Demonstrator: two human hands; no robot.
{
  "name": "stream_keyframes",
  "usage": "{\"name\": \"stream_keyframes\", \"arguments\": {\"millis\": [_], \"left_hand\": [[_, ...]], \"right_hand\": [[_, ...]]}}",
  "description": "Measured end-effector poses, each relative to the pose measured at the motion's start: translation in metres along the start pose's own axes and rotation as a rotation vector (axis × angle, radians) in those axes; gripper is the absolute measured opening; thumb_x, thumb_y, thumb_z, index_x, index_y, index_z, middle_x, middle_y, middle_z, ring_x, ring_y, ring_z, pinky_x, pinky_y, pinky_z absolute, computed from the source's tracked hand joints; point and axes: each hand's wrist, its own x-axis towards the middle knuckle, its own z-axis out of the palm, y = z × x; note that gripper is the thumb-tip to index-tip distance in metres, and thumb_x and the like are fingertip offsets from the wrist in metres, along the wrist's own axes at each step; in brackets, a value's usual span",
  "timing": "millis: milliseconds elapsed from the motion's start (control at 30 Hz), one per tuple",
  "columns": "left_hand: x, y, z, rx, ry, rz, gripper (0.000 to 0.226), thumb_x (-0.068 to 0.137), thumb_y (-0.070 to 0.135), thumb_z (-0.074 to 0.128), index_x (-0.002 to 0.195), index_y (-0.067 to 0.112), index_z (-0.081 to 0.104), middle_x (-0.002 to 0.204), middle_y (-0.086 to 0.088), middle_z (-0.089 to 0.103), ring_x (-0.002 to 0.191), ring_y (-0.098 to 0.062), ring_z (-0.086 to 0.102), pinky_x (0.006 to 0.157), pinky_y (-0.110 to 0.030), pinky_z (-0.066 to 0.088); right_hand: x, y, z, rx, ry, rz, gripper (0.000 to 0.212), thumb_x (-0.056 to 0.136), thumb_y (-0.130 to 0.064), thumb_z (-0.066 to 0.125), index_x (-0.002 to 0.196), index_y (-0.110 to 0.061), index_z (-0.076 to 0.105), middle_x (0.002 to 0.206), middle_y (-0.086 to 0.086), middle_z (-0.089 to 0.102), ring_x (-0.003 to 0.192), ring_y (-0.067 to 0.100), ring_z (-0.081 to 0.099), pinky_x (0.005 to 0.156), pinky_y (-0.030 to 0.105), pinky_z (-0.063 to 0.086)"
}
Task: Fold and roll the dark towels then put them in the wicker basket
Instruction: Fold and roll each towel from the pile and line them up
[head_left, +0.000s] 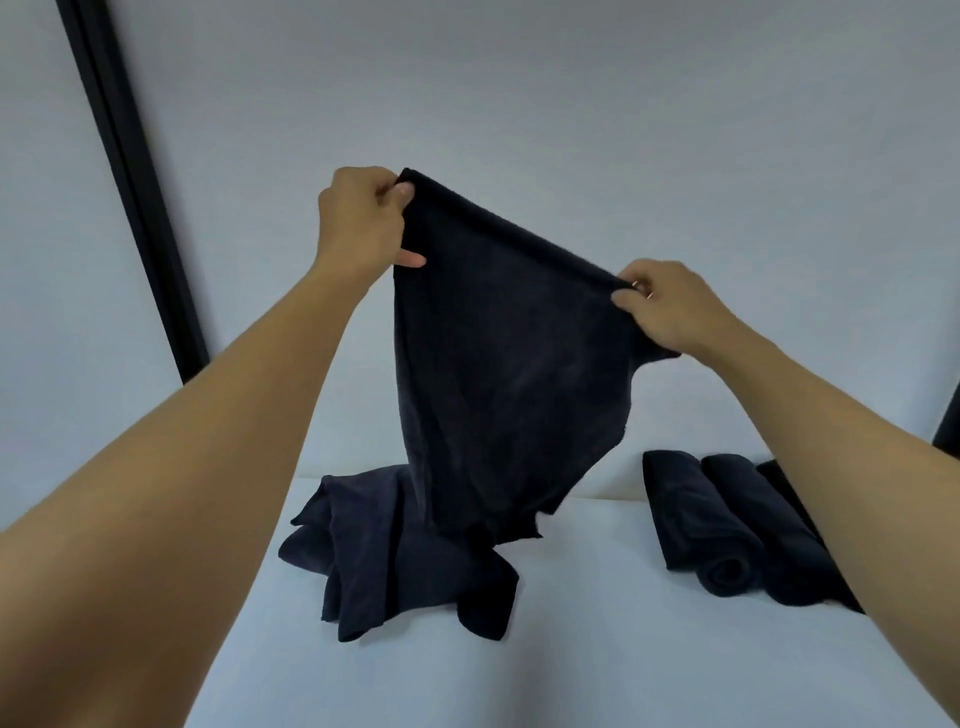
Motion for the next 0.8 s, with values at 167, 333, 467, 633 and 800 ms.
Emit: {"name": "stream_keyframes", "arguments": {"millis": [167,333,467,633,800], "left_hand": [[-0.013,-0.025,0.017,-0.118,-0.026,-0.115,0.028,0.095,0.014,0.058,0.086,-0.012,0.059,0.082,-0.012,0.046,0.075,-0.027,0.065,0.06,-0.032,0.061],[-0.036,-0.051,0.047,-0.192,-0.167,-0.224,0.025,0.094,0.012,0.059,0.085,-0.012,0.061,0.086,-0.015,0.054,0.079,-0.031,0.065,0.062,-0.035,0.061],[-0.077,-0.077,0.08,-0.013,-0.354,-0.283,0.022,0.094,0.015,0.061,0.087,-0.006,0.066,0.083,-0.015,0.06,0.072,-0.029,0.071,0.065,-0.041,0.062],[-0.139,-0.132,0.106,0.244,-0.8,-0.26,0.02,0.088,0.027,0.069,0.103,0.012,0.068,0.103,-0.006,0.069,0.093,-0.019,0.067,0.081,-0.028,0.054],[-0.164,-0.189,0.079,0.746,-0.895,-0.088,0.084,0.065,0.059,0.076,0.137,0.031,0.043,0.137,0.005,0.049,0.128,-0.023,0.044,0.106,-0.051,0.033]], "right_hand": [[0.003,0.009,-0.015,-0.005,0.234,-0.045,0.02,0.098,-0.023,0.05,0.107,-0.015,0.066,0.098,-0.003,0.062,0.089,0.014,0.053,0.079,0.025,0.038],[0.004,0.026,-0.011,-0.127,0.297,0.004,0.024,0.098,-0.025,0.049,0.112,-0.015,0.066,0.11,0.005,0.068,0.101,0.025,0.06,0.08,0.029,0.04],[-0.008,0.045,0.024,-0.363,0.09,0.052,0.022,0.097,-0.022,0.052,0.111,-0.015,0.067,0.108,0.009,0.067,0.097,0.03,0.059,0.072,0.031,0.04],[-0.047,0.064,0.095,-0.634,-0.214,0.057,0.033,0.091,-0.003,0.048,0.122,-0.01,0.059,0.122,0.012,0.053,0.109,0.03,0.05,0.084,0.037,0.048],[-0.09,0.01,0.186,-0.177,-0.486,-0.113,0.025,0.099,-0.021,0.046,0.117,-0.015,0.061,0.114,0.005,0.062,0.103,0.025,0.057,0.087,0.034,0.046]]}}
